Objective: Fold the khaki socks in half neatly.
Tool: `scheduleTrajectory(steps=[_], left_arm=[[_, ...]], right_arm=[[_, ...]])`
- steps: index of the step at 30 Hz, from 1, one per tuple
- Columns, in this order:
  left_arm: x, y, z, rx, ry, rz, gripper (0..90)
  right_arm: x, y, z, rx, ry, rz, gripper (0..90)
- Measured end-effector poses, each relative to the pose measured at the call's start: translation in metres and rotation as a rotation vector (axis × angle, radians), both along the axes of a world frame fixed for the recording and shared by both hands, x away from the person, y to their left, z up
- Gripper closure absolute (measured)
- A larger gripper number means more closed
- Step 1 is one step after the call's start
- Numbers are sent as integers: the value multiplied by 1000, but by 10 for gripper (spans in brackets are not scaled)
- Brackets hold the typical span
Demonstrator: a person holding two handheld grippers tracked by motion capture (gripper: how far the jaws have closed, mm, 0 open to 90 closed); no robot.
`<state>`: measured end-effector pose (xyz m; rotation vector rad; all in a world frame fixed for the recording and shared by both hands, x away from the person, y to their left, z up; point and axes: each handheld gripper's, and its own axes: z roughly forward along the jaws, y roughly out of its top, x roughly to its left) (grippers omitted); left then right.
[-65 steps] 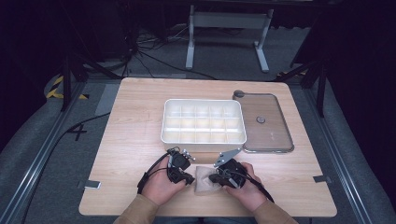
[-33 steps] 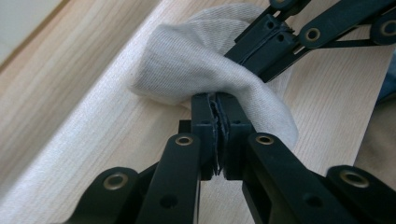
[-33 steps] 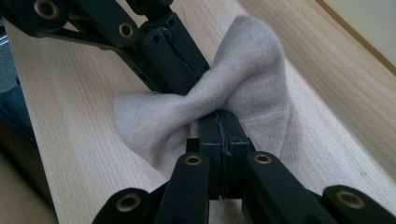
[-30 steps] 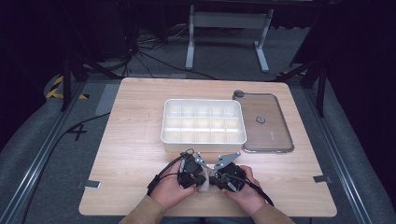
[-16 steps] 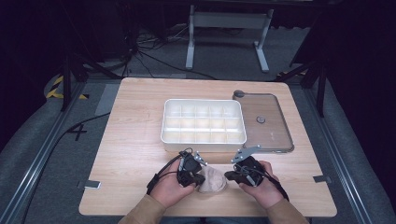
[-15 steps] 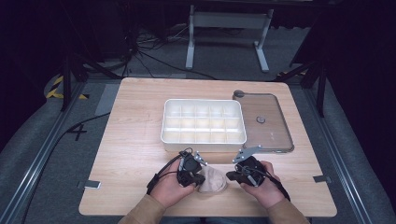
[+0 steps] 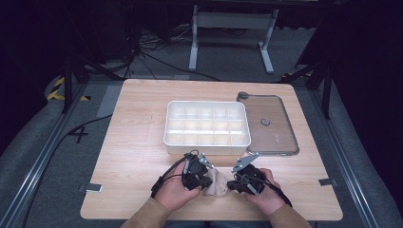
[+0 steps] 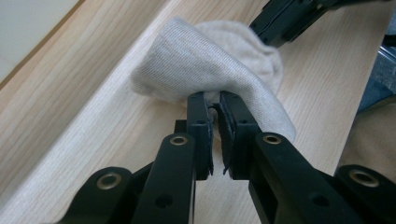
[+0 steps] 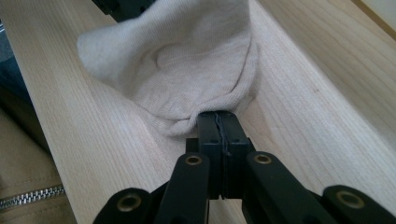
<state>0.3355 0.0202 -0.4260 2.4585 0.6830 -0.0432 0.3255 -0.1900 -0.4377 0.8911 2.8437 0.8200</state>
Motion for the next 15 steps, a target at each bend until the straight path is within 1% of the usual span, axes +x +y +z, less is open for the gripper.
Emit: scheduleTrajectory(steps=[2, 3, 4, 5, 7, 8, 12, 15], left_arm=[[0, -2, 1, -13, -12, -17, 827], [-1, -3, 1, -6, -11, -14, 827], [-2, -4, 1, -14, -15, -17, 826], [-2, -5, 1, -12, -20, -19, 826], [-3, -7, 1, -14, -18, -19, 826], [-3, -7, 2, -5, -18, -24, 826], [-4, -11, 1, -12, -21, -27, 826], [-5, -15, -1, -10, -19, -35, 827]], right_arm=[[-1, 3, -1, -2, -1, 4, 900], [-1, 5, -2, -4, -1, 0, 900], [-2, 6, -2, -4, -1, 7, 900], [-2, 7, -2, -6, -3, 9, 900], [-3, 9, -2, -5, -4, 7, 900], [-3, 9, -2, -3, -4, 7, 900], [-4, 10, -1, 5, 2, 2, 900], [-3, 10, -2, 10, 6, -2, 900]])
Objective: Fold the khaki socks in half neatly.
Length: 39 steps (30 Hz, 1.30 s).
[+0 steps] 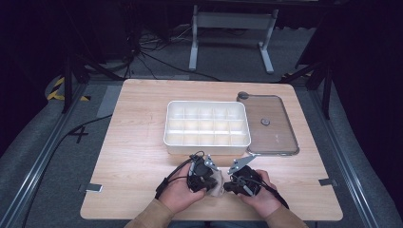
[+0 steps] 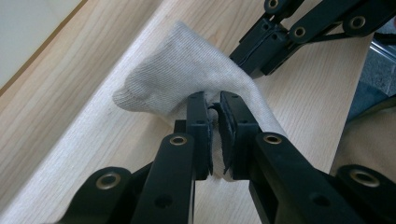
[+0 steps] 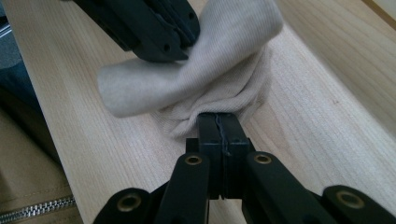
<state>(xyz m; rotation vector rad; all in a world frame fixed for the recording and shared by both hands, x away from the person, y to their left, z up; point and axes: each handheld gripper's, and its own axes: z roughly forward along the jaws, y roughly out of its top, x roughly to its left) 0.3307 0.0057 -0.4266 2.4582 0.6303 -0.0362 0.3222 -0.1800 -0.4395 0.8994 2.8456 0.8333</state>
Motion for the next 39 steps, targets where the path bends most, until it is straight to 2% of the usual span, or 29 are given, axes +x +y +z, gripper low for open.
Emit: scheduleTrajectory(steps=[6, 12, 17, 19, 22, 26, 32, 36, 37, 39], left_arm=[[-2, -7, -4, 3, -2, -13, 831], [-2, -9, -7, -9, 0, 1, 835], [-3, -9, -7, -7, 5, 5, 837], [-2, -9, -7, -10, 2, 4, 837], [-2, -9, -7, -13, 5, 8, 837], [-3, -9, -6, -11, -3, 8, 838], [-7, -7, -3, -12, -30, -16, 867], [-13, -6, 0, -27, -6, -18, 872], [-17, -4, 2, -15, 8, -39, 865], [-20, -5, 2, -2, 4, -50, 854]], right_arm=[[0, -1, -1, -4, 10, -3, 900], [2, -6, 2, 11, 25, -12, 900], [3, -17, 20, 87, -35, -53, 900], [2, -16, 25, 123, -67, -49, 900], [1, -9, 29, 157, -91, -35, 900], [3, 0, 26, 141, -118, -35, 900], [9, 3, 17, 116, -104, -52, 900], [10, 2, 15, 116, -95, -53, 900], [11, 2, 15, 114, -97, -53, 900], [11, 1, 15, 113, -94, -55, 900]])
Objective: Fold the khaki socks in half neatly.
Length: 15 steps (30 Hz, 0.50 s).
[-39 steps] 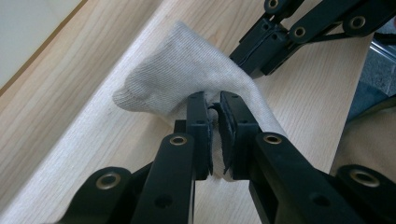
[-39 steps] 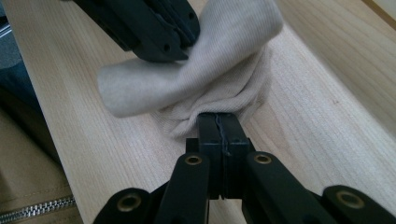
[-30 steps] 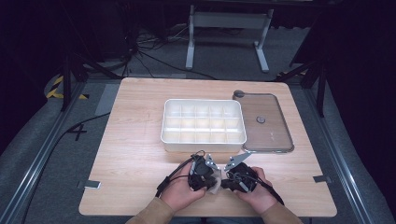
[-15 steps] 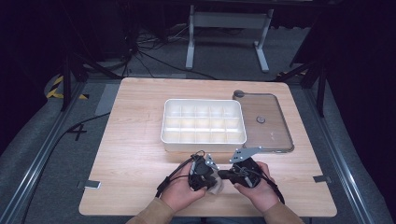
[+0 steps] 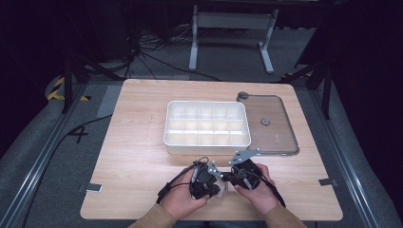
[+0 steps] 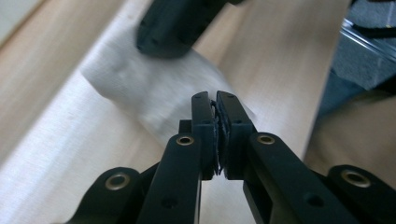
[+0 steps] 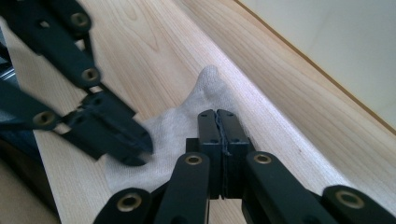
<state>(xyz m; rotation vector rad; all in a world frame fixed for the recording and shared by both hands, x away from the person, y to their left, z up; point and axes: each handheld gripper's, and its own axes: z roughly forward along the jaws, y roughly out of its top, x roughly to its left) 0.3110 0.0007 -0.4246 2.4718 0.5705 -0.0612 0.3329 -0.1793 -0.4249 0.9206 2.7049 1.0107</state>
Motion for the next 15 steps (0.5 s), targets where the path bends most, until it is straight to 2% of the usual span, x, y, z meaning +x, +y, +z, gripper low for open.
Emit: scheduleTrajectory(steps=[5, 6, 8, 9, 10, 15], left_arm=[[-1, -3, -4, 21, 18, -3, 852], [-1, -4, -5, 33, 35, -5, 852], [-1, -5, -7, 46, 44, 2, 856], [-2, -5, -8, 34, 44, 12, 857], [-1, -5, -7, 45, 50, 6, 859], [0, -5, -9, 50, 67, 8, 878]], right_arm=[[0, 0, -1, -1, 6, -3, 900], [0, 0, -1, -1, 8, -5, 900], [0, 0, -3, -6, 12, 0, 900], [0, 0, -3, -8, 16, -1, 900], [1, 0, -5, -9, 27, -2, 900], [4, -3, -11, -11, 61, -7, 900]])
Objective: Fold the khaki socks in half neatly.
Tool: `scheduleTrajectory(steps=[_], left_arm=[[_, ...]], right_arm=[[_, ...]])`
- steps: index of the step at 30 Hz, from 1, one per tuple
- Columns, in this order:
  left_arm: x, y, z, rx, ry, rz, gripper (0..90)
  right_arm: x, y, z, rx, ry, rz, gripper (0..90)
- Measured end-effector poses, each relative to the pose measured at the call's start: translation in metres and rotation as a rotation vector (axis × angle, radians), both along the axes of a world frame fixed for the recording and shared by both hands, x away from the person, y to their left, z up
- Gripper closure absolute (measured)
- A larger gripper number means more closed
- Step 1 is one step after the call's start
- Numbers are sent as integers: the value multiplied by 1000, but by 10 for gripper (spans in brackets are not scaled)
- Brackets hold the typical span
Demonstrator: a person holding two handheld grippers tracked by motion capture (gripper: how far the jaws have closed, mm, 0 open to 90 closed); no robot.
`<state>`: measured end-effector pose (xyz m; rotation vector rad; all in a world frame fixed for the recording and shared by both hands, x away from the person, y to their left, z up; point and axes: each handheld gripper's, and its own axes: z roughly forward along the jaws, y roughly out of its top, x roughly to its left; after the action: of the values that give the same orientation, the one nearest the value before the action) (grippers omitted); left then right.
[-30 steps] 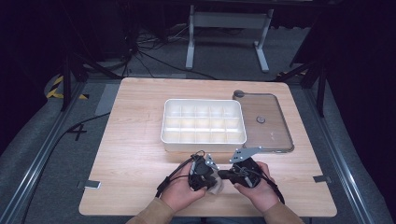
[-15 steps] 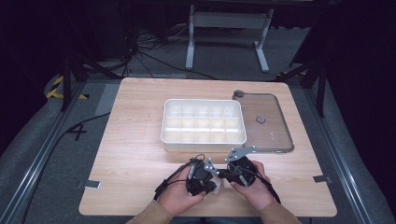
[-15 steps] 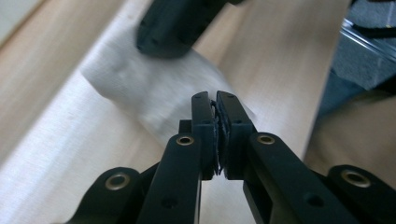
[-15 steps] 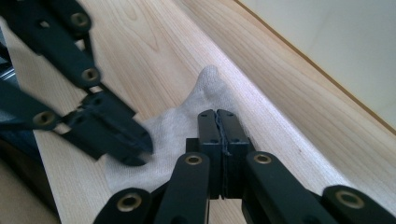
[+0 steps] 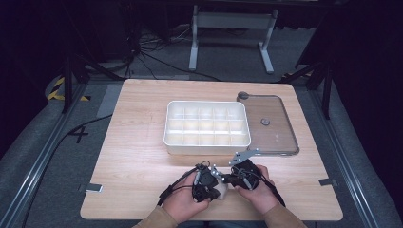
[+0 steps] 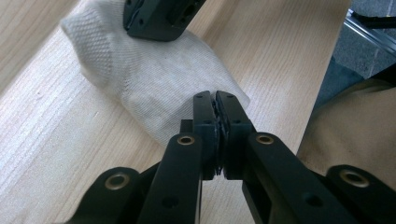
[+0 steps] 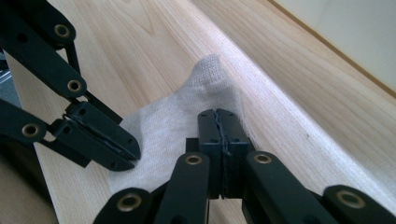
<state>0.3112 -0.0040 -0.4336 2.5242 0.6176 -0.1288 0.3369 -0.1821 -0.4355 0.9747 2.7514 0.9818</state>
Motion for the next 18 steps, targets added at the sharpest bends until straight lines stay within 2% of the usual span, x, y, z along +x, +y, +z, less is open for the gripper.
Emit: scheduleTrajectory(steps=[2, 7, 8, 10, 11, 13, 18], left_arm=[[-1, -1, -2, -3, -10, 11, 887], [-2, -2, -3, 2, 1, 13, 893], [-1, -2, -3, 3, 3, 2, 894], [-2, -3, -3, -2, 3, 10, 893], [-1, -2, -2, 6, 18, -1, 893], [-1, -2, -3, 1, 15, 6, 893], [-1, -2, -2, 0, 15, 6, 884]], right_arm=[[0, -1, 0, -1, 3, -5, 900], [-2, -1, 1, -6, -3, -9, 900], [-4, -2, 3, -9, -10, -6, 900], [-4, -3, 5, -3, -11, -8, 900], [-5, -5, 8, 3, -12, -12, 900], [-7, -10, 14, 13, -16, -16, 893], [-7, -17, 17, 12, 2, -59, 755]])
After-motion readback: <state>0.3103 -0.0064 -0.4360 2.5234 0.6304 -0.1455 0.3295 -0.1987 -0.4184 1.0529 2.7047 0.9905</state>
